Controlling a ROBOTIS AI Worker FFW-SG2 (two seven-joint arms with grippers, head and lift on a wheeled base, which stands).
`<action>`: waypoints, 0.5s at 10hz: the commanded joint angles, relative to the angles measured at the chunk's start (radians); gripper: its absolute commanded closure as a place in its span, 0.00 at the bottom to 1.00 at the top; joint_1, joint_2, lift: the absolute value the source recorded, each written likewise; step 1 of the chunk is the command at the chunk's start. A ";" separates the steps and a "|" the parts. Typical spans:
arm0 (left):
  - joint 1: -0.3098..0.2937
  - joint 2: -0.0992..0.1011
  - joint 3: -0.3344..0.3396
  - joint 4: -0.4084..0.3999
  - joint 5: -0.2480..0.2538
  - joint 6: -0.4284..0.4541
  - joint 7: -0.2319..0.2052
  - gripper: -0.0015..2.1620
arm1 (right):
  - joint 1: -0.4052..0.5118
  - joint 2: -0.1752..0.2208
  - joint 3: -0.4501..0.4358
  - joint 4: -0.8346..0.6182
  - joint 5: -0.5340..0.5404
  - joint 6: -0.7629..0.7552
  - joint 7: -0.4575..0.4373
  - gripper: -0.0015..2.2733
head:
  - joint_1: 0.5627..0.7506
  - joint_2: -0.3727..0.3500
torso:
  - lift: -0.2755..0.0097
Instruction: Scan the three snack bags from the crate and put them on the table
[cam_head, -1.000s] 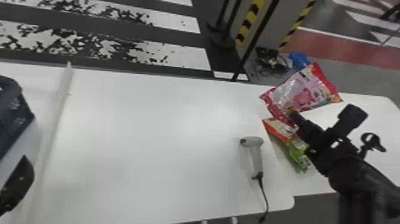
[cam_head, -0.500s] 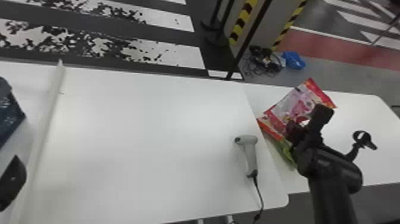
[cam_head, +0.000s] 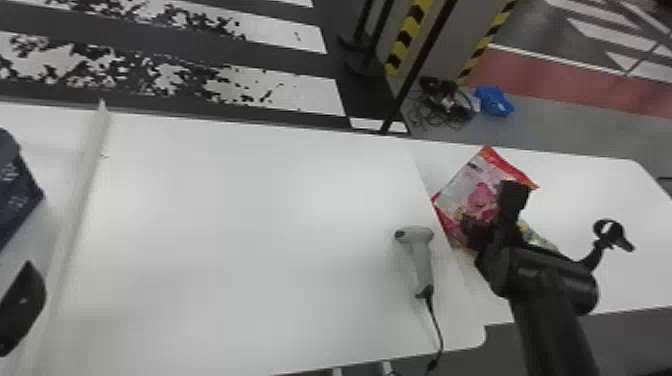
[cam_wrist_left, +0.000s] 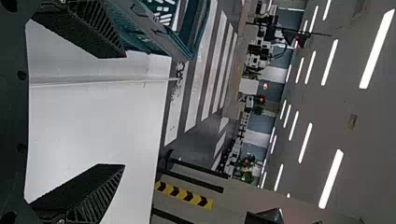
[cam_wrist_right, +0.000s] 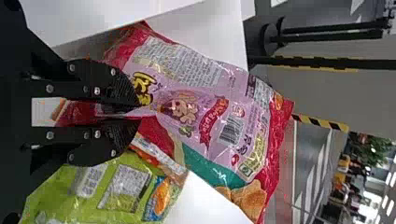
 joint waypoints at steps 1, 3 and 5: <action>0.010 0.000 -0.003 -0.005 -0.001 -0.012 0.000 0.01 | 0.017 0.000 0.004 -0.036 -0.013 0.069 0.011 0.03 | 0.70 0.03 | 0.64; 0.019 0.000 -0.003 -0.008 0.000 -0.027 0.000 0.01 | 0.072 0.006 -0.019 -0.141 -0.046 0.100 0.009 0.03 | 0.70 0.03 | 0.64; 0.019 -0.002 -0.011 -0.013 0.000 -0.027 0.000 0.01 | 0.178 0.031 -0.070 -0.338 -0.079 0.115 0.009 0.03 | 0.70 0.03 | 0.64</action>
